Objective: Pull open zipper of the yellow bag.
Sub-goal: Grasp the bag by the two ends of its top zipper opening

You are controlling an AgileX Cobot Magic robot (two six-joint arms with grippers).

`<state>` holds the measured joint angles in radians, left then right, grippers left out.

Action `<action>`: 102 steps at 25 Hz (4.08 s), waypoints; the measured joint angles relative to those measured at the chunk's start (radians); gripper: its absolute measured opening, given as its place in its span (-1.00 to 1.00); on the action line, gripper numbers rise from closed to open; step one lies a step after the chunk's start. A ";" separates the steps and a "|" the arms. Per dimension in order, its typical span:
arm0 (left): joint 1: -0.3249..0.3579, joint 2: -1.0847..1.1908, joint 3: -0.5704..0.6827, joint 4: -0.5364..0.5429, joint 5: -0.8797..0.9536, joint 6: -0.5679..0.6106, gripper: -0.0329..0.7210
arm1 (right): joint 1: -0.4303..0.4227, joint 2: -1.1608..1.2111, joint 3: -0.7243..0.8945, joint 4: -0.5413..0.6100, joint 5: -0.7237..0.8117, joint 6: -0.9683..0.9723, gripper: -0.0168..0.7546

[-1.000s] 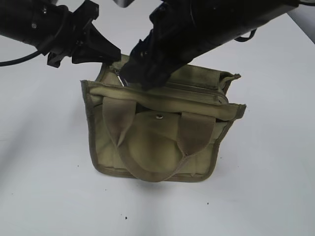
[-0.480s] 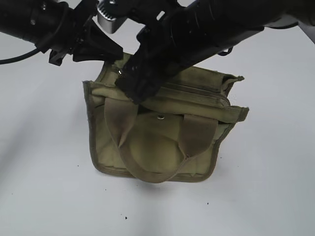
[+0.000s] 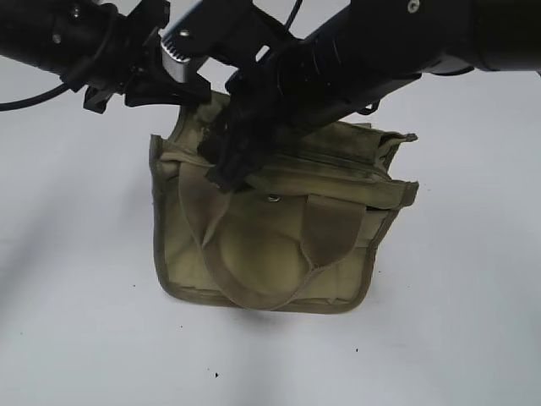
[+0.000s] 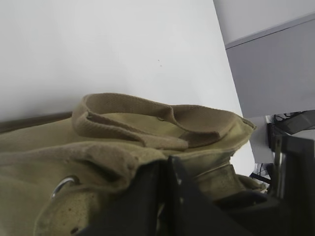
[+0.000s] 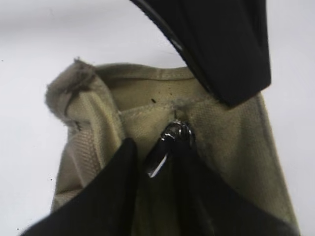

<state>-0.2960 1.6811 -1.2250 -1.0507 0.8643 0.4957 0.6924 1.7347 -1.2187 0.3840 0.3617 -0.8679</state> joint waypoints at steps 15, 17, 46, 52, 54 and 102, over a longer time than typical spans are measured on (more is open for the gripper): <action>0.000 0.000 0.000 -0.030 0.004 0.000 -0.89 | -0.006 -0.020 -0.003 -0.089 0.092 0.085 -0.95; 0.000 0.000 0.000 -0.035 0.005 0.000 -0.89 | -0.017 -0.045 -0.003 -0.113 0.127 0.119 -0.95; 0.001 0.000 0.000 -0.026 0.020 0.003 -0.89 | 0.012 0.006 -0.003 -0.108 -0.055 0.325 -0.04; 0.002 0.000 0.000 -0.026 0.021 0.003 -0.89 | 0.012 0.012 -0.003 -0.211 -0.044 0.397 -0.39; 0.002 0.000 0.000 -0.026 0.024 0.003 -0.89 | 0.012 0.014 -0.003 -0.217 -0.040 0.401 -0.44; 0.001 0.000 0.000 -0.068 0.089 0.003 -0.89 | -0.207 -0.188 -0.006 -0.065 0.546 0.350 -0.77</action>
<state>-0.2949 1.6811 -1.2250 -1.1189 0.9536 0.4984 0.4856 1.5467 -1.2247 0.3195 0.9076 -0.5182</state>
